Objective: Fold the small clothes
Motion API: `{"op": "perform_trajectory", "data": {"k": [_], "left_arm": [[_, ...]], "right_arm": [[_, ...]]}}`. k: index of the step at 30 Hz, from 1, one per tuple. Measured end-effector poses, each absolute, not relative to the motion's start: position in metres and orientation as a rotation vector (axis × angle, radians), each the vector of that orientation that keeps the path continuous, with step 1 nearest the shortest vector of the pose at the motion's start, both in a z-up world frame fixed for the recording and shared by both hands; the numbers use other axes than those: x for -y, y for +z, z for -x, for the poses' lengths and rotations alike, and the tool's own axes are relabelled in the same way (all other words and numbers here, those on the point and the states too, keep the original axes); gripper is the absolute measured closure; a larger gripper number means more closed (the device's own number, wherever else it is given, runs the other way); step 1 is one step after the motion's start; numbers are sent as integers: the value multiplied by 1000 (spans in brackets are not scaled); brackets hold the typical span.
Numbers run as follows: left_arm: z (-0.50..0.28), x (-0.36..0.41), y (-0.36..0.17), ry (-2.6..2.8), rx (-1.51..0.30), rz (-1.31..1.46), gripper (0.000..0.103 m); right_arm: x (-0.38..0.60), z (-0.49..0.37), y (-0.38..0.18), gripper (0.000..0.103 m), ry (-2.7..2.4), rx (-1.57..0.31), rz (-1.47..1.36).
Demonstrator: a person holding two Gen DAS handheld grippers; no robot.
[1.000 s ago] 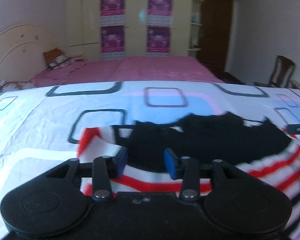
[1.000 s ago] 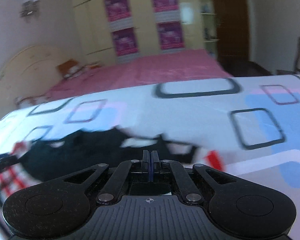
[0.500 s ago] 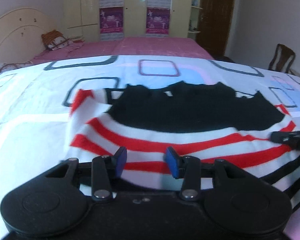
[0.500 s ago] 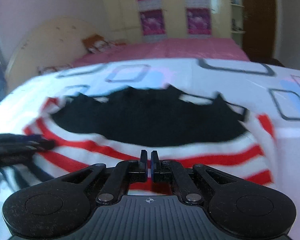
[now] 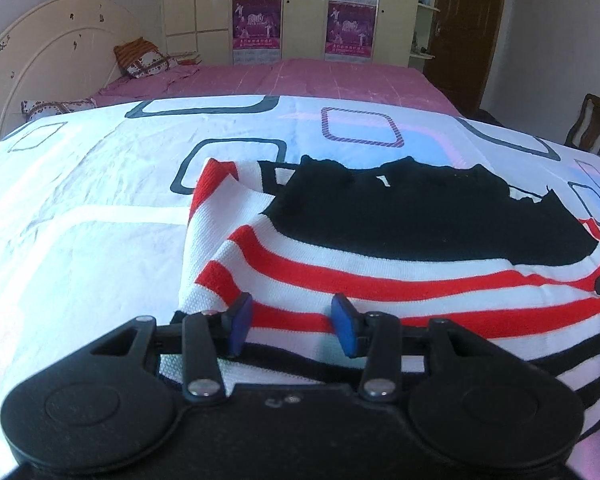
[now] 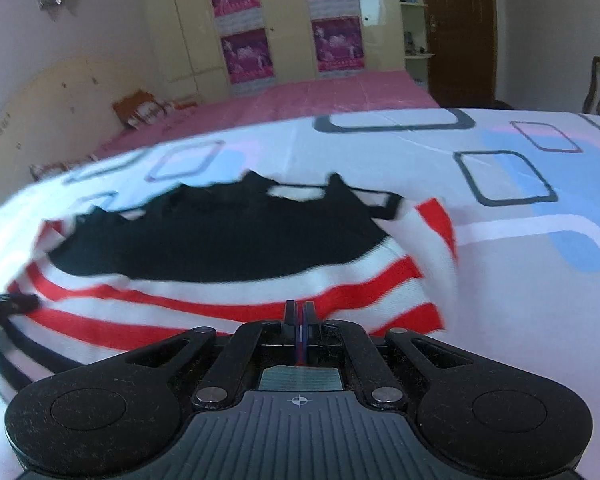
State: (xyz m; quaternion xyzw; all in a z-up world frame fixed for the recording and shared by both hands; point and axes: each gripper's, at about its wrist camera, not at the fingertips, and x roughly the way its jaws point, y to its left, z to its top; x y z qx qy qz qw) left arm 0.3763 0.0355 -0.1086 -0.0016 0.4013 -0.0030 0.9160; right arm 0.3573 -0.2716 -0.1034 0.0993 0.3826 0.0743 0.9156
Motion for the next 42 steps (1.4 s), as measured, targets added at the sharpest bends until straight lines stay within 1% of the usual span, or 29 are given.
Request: {"op": "perform_trajectory", "data": {"k": [7, 10, 13, 17, 21, 24, 27, 30, 35, 37, 42], "left_arm": [[-360, -24, -92, -55, -800, 5, 57], [-351, -13, -85, -112, -773, -13, 54], [-347, -6, -88, -151, -783, -23, 52], [-341, -15, -105, -141, -817, -46, 52], [-334, -31, -118, -150, -826, -57, 50], [-327, -39, -115, -150, -828, -53, 54], [-321, -48, -113, -134, -838, -13, 53], [-320, -48, -120, -138, -848, -35, 53], [-320, -50, -108, -123, -864, 28, 52], [-317, -50, -103, -126, -850, 35, 51], [-315, -59, -98, -104, -820, 44, 49]], "right_arm": [[237, -349, -90, 103, 225, -774, -186], [223, -344, -89, 103, 238, -780, -183], [209, -341, -87, 103, 256, -785, -173], [198, -336, -93, 103, 247, -802, -154], [203, -327, -108, 103, 204, -845, -110], [220, -316, -108, 103, 156, -839, -100], [237, -305, -105, 103, 113, -840, -108], [248, -297, -111, 103, 84, -861, -126], [253, -288, -104, 103, 30, -841, -138], [253, -288, -110, 103, 32, -873, -130], [252, -282, -101, 103, 13, -846, -141]]}}
